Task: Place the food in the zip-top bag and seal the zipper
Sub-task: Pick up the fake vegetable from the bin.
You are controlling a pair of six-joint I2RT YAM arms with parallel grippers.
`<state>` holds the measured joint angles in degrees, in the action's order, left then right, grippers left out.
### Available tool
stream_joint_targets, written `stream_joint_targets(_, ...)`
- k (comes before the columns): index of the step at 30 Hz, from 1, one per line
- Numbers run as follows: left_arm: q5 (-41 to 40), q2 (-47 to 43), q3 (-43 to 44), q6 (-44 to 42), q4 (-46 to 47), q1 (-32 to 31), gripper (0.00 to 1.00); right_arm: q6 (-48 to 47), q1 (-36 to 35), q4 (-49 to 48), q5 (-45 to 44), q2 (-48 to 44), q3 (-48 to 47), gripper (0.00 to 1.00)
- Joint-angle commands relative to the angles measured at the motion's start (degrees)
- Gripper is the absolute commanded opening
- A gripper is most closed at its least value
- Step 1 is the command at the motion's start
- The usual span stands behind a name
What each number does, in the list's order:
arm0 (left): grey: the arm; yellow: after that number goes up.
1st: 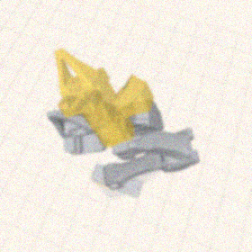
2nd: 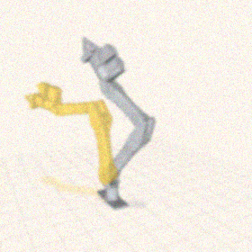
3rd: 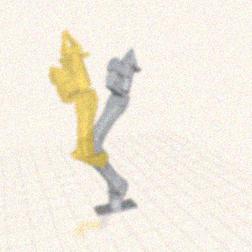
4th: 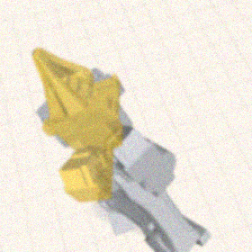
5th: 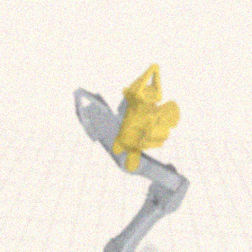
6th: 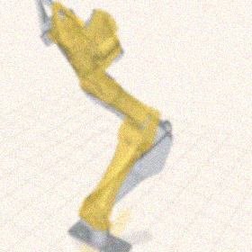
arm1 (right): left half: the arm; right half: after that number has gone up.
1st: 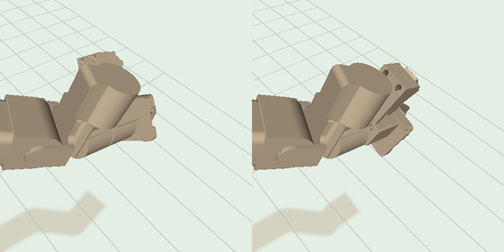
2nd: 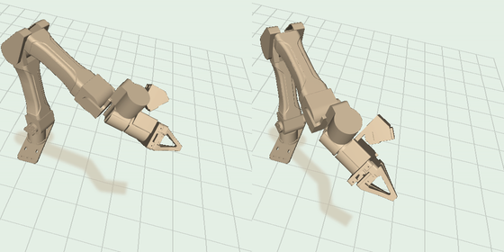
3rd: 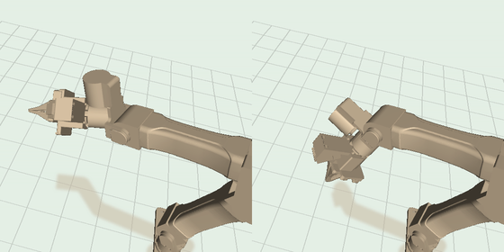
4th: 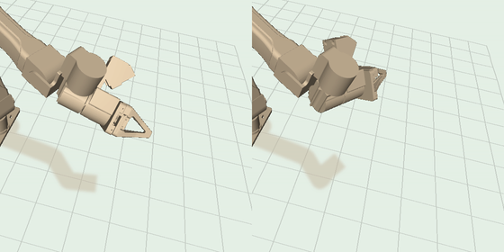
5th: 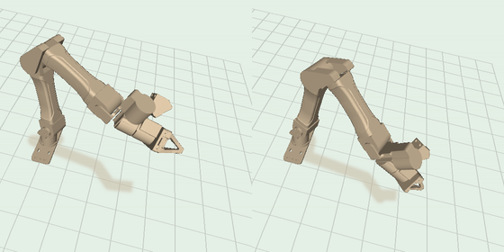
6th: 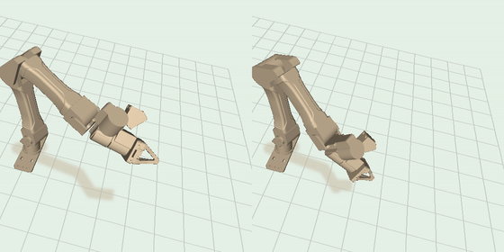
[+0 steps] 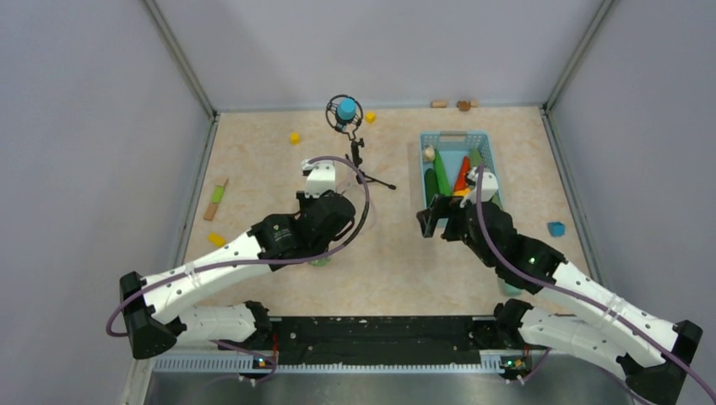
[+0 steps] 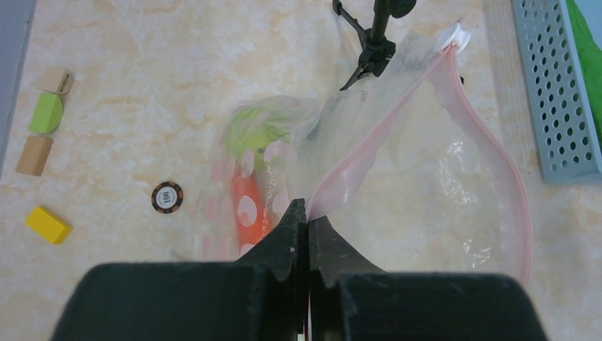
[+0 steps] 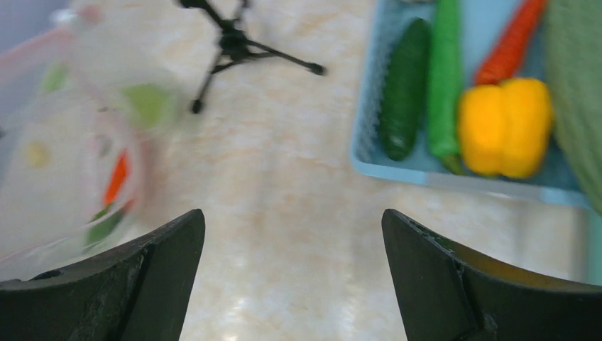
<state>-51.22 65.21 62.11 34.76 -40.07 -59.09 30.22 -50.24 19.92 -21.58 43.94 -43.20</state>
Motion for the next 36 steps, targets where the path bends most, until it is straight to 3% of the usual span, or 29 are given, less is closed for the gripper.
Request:
stream_joint_targets(1, 1.6, -2.0, -1.3, 1.2, 3.6, 0.2, 0.0, 11.9, 1.9, 20.9, -20.6, 0.2, -3.5, 0.94)
stream_joint_targets(6, 4.2, -3.7, -3.6, 0.7, 6.2, 0.2, 0.0, 22.5, 1.9, 30.3, -29.4, -5.8, -2.2, 0.91)
stream_joint_targets(13, 6.0, -3.5, -4.1, 0.2, 6.8, 0.2, 0.0, 25.0, 2.0, 30.3, -26.6, -19.0, 3.2, 0.89)
stream_joint_targets(18, 7.3, -2.7, -4.0, 0.2, 7.2, 0.2, 0.0, 26.4, 2.0, 29.4, -30.0, -17.1, 6.2, 0.88)
stream_joint_targets(26, 8.0, -2.1, -3.8, 0.6, 7.0, 0.1, 0.0, 26.7, 3.6, 15.5, -39.4, -4.8, 11.4, 0.87)
stream_joint_targets(36, 9.1, -1.9, -3.8, 0.0, 7.3, 0.1, 0.0, 12.9, 14.4, -7.7, -31.0, -2.6, 18.5, 0.82)
